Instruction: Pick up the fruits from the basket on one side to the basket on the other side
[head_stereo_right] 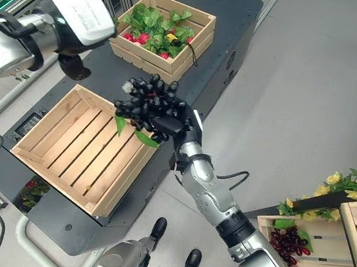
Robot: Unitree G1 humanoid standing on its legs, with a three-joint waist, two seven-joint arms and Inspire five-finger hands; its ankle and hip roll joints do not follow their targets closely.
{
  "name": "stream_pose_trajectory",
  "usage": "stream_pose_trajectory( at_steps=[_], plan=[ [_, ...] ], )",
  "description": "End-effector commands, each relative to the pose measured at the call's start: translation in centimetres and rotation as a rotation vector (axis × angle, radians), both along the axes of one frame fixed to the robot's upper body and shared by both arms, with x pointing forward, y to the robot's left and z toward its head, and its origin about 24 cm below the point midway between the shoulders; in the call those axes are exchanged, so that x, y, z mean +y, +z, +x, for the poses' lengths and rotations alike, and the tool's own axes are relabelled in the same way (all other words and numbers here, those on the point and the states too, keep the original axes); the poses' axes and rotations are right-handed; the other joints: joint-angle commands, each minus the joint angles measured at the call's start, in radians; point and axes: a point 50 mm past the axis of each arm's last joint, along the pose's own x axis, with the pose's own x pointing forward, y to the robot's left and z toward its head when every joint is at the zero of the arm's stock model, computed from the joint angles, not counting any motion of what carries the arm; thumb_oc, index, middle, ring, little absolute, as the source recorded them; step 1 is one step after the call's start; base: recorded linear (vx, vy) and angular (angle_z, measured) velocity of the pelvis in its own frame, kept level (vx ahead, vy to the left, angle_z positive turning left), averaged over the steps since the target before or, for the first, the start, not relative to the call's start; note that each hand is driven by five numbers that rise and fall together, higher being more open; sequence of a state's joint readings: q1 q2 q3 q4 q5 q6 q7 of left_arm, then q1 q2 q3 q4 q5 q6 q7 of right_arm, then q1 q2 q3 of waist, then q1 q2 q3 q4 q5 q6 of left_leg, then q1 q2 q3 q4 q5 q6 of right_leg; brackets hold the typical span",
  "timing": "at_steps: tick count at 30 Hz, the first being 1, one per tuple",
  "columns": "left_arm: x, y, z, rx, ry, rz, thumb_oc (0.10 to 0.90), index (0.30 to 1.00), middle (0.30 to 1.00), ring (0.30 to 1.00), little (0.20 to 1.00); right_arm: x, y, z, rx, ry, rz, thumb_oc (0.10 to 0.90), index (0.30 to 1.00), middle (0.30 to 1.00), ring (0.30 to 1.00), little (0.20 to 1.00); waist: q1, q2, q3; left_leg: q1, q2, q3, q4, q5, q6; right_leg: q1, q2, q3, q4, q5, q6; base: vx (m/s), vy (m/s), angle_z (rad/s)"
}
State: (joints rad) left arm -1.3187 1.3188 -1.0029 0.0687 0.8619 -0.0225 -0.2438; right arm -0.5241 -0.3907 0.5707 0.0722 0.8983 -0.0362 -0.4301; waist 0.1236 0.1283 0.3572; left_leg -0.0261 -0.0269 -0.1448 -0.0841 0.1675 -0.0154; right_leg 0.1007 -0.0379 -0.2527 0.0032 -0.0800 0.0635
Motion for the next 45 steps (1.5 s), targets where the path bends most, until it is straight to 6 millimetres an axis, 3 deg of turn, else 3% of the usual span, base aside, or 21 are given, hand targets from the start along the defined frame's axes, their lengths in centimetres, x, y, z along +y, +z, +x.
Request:
stream_pose_trajectory(
  at_steps=[1,8,19,25,30,32,33,38,41,45],
  plan=[
    [2.8,-1.7,1.3,-0.036,0.074,-0.143,0.8,0.9,0.9,0.9,0.9,-0.1,1.3,-1.3,-0.14,-0.047,0.08,0.4,0.3,0.3,0.3,0.3,-0.025,-0.064,-0.279,0.095,-0.04,0.093,-0.001,-0.166,0.025,0.0,-0.018,0.042,-0.05,0.053,0.017,0.02,0.042,-0.04],
    [1.2,-2.1,1.7,-0.056,-0.049,-0.274,0.8,0.9,0.9,0.9,0.9,-1.6,0.2,-1.4,-0.151,-0.057,0.027,0.4,0.3,0.3,0.3,0.3,-0.065,-0.072,-0.285,0.104,-0.038,0.122,-0.003,-0.175,0.027,-0.002,-0.013,0.071,-0.064,0.064,0.02,0.02,0.042,-0.09],
    [-1.9,-3.8,0.3,-0.039,-0.346,-0.662,0.8,0.9,0.9,0.9,0.9,-2.8,-2.8,-3.1,-0.136,0.12,-0.077,0.4,0.3,0.3,0.3,0.3,-0.127,-0.088,-0.288,0.107,-0.033,0.167,-0.003,-0.198,0.035,-0.018,0.002,0.142,-0.088,0.082,0.027,0.01,0.027,-0.25],
    [-0.9,-5.5,0.8,-0.117,-0.339,-0.895,0.8,0.9,0.9,0.9,0.9,-2.7,-4.8,-4.2,-0.104,0.206,-0.116,0.4,0.3,0.3,0.3,0.3,-0.165,-0.094,-0.282,0.11,-0.026,0.203,-0.003,-0.206,0.037,-0.032,0.009,0.186,-0.089,0.092,0.033,0.02,0.022,-0.41],
    [-0.6,-8.4,0.6,-0.146,-0.382,-1.215,0.8,0.9,0.9,0.9,0.9,-2.7,-5.5,-5.3,-0.092,0.229,-0.114,0.4,0.3,0.3,0.3,0.3,-0.192,-0.102,-0.254,0.111,-0.024,0.225,-0.003,-0.212,0.043,-0.056,0.017,0.21,-0.054,0.081,0.034,0.02,-0.008,-0.28],
    [-0.4,-9.5,0.6,-0.157,-0.388,-1.325,0.8,0.9,0.9,0.9,0.9,-2.7,-5.6,-5.4,-0.096,0.237,-0.117,0.4,0.3,0.3,0.3,0.3,-0.197,-0.104,-0.239,0.11,-0.025,0.235,0.0,-0.215,0.048,-0.069,0.019,0.219,-0.042,0.077,0.033,-0.04,-0.017,-0.33],
    [-0.6,-10.7,0.5,-0.197,-0.403,-1.391,0.8,0.9,0.9,0.9,0.9,-2.7,-5.4,-5.3,-0.113,0.239,-0.114,0.4,0.3,0.3,0.3,0.3,-0.207,-0.108,-0.203,0.087,-0.025,0.251,0.024,-0.221,0.049,-0.096,0.024,0.234,-0.018,0.071,0.03,-0.11,-0.021,-0.33],
    [-0.4,-10.6,0.7,-0.318,-0.46,-1.516,0.8,0.9,0.9,0.9,0.9,-3.0,-3.9,-4.3,-0.184,0.26,-0.129,0.4,0.3,0.3,0.3,0.3,-0.227,-0.114,-0.113,0.03,-0.027,0.266,0.048,-0.22,0.051,-0.16,0.036,0.26,0.003,0.075,0.022,-0.19,-0.018,-0.39],
    [-0.3,-11.2,0.9,-0.422,-0.496,-1.681,0.8,0.9,0.9,0.9,0.9,-3.2,-3.2,-3.5,-0.222,0.269,-0.145,0.4,0.3,0.3,0.3,0.3,-0.245,-0.114,-0.027,-0.024,-0.018,0.285,0.081,-0.208,0.048,-0.218,0.056,0.282,0.044,0.076,0.013,-0.15,-0.035,-0.3],
    [-1.0,-11.5,0.8,-0.427,-0.569,-1.816,0.8,0.9,0.9,0.9,0.9,-3.5,-2.7,-3.4,-0.261,0.271,-0.145,0.4,0.3,0.3,0.3,0.3,-0.255,-0.119,0.042,-0.066,-0.012,0.299,0.098,-0.193,0.045,-0.264,0.069,0.281,0.078,0.077,0.006,-0.11,-0.043,-0.13]
  ],
)
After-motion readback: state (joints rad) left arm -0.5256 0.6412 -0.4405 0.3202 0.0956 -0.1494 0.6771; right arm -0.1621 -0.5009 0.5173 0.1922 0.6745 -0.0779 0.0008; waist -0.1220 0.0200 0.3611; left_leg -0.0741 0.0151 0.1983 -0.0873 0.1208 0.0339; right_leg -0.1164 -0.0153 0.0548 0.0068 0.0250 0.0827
